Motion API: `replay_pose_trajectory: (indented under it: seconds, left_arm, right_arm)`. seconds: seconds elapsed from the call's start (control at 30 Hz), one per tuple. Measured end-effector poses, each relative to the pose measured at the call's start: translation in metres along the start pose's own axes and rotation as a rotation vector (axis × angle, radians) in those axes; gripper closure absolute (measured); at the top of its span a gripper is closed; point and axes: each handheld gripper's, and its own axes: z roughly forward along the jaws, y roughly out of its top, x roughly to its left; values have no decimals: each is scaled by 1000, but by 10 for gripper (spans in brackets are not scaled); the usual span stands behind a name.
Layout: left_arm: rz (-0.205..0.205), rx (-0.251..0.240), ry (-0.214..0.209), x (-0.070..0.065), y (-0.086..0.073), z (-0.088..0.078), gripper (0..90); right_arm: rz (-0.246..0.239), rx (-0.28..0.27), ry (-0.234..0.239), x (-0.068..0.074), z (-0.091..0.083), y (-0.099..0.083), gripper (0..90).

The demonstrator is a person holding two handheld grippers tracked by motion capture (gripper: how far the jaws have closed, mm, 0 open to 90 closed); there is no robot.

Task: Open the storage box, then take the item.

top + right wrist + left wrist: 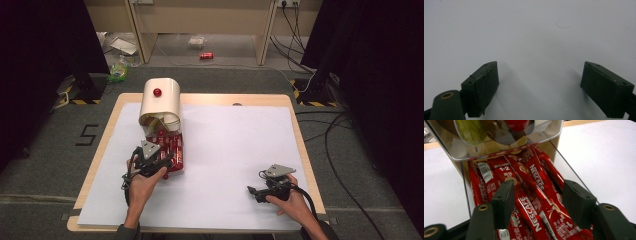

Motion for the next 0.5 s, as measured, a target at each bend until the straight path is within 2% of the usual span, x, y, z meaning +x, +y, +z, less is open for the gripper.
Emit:
replay_pose_trajectory:
  seconds: [0.17, 0.33, 0.5]
  left_arm:
    - [11, 5, 12, 1, -2, 4, 554]
    - [9, 5, 7, 1, -2, 6, 568]
    - [5, 5, -10, 1, -1, 8, 657]
  right_arm:
    - [-1, 0, 0, 0, 0, 0, 151]
    - [-1, 0, -1, 0, 0, 0, 152]
    - [-1, 0, 0, 0, 0, 0, 151]
